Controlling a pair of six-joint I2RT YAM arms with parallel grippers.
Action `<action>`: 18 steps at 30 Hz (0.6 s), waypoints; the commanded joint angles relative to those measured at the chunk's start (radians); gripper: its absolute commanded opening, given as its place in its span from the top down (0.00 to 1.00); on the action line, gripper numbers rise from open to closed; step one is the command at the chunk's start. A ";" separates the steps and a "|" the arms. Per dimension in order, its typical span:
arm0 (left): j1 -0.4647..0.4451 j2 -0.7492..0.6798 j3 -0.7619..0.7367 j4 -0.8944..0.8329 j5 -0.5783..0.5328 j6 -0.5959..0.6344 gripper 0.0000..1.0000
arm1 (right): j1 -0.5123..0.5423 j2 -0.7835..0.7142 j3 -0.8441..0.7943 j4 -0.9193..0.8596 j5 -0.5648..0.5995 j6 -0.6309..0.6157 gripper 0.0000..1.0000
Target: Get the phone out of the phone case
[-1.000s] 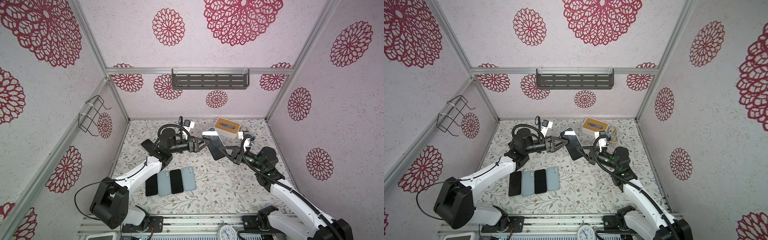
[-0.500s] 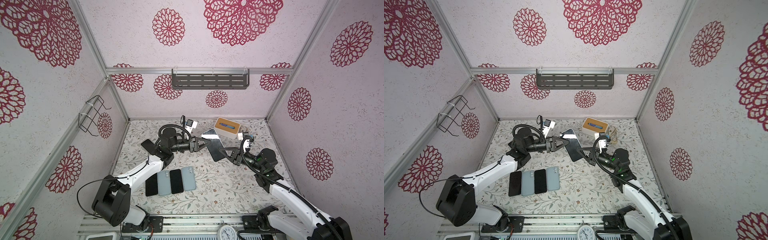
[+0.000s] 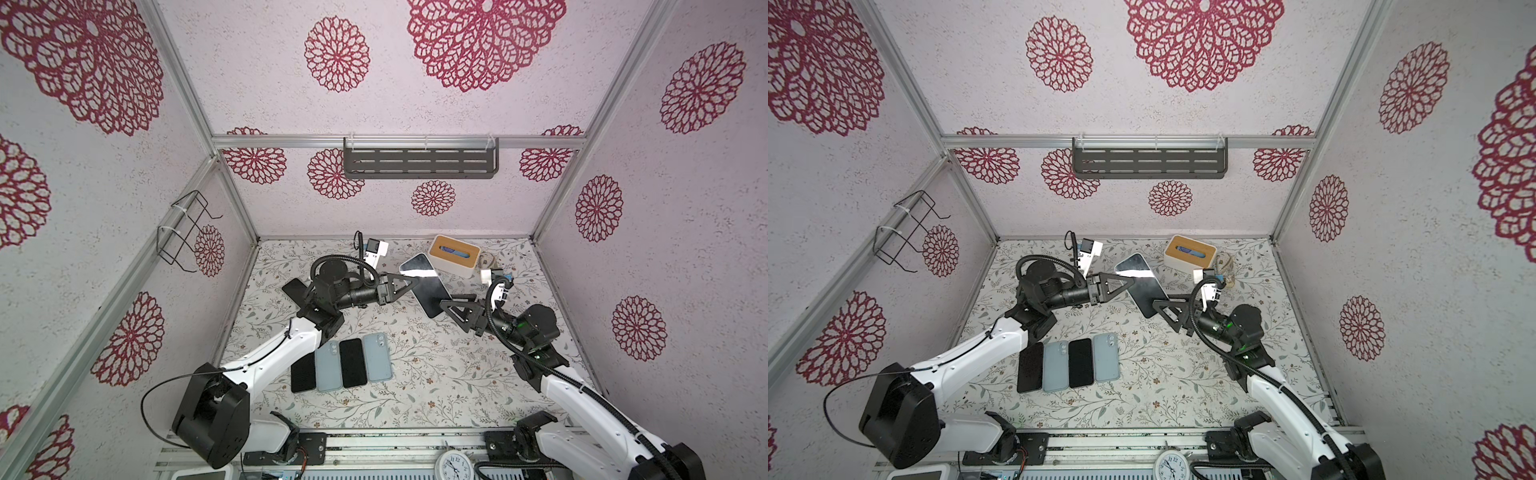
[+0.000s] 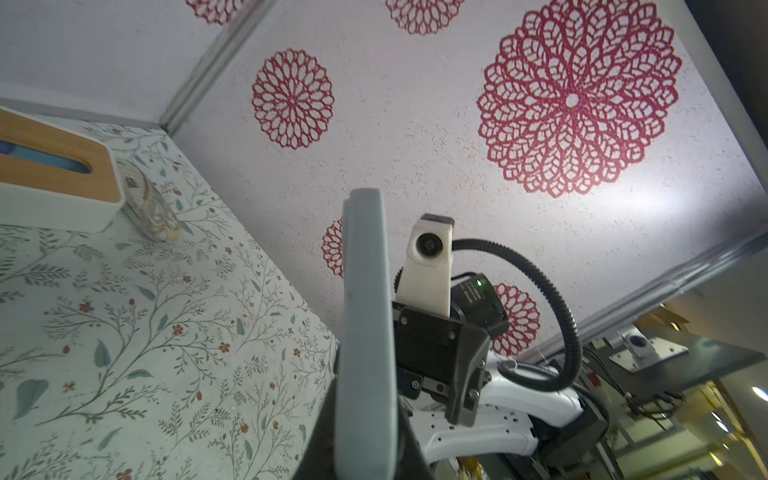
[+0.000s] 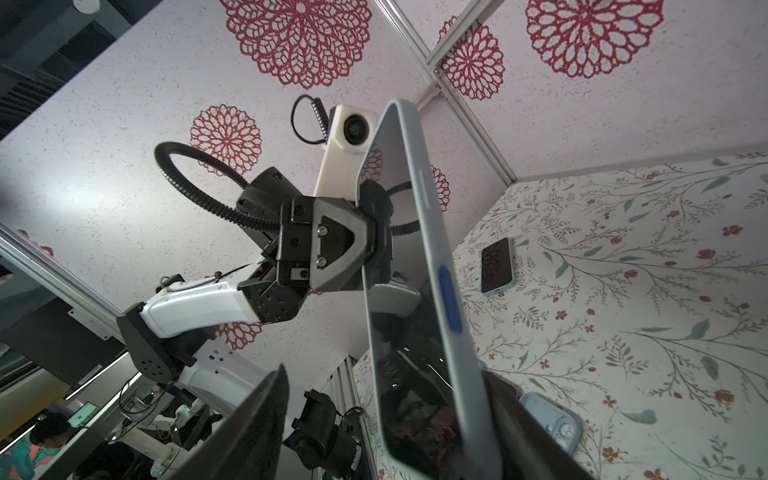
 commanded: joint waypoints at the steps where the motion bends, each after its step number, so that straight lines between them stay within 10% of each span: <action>1: -0.013 -0.096 -0.044 0.165 -0.266 -0.067 1.00 | 0.038 -0.063 -0.041 0.150 0.098 0.036 0.23; 10: -0.218 -0.140 -0.146 0.460 -0.674 -0.031 1.00 | 0.214 -0.025 -0.134 0.442 0.314 0.091 0.24; 18: -0.313 -0.129 -0.145 0.501 -0.780 -0.009 1.00 | 0.234 -0.009 -0.124 0.499 0.392 0.078 0.30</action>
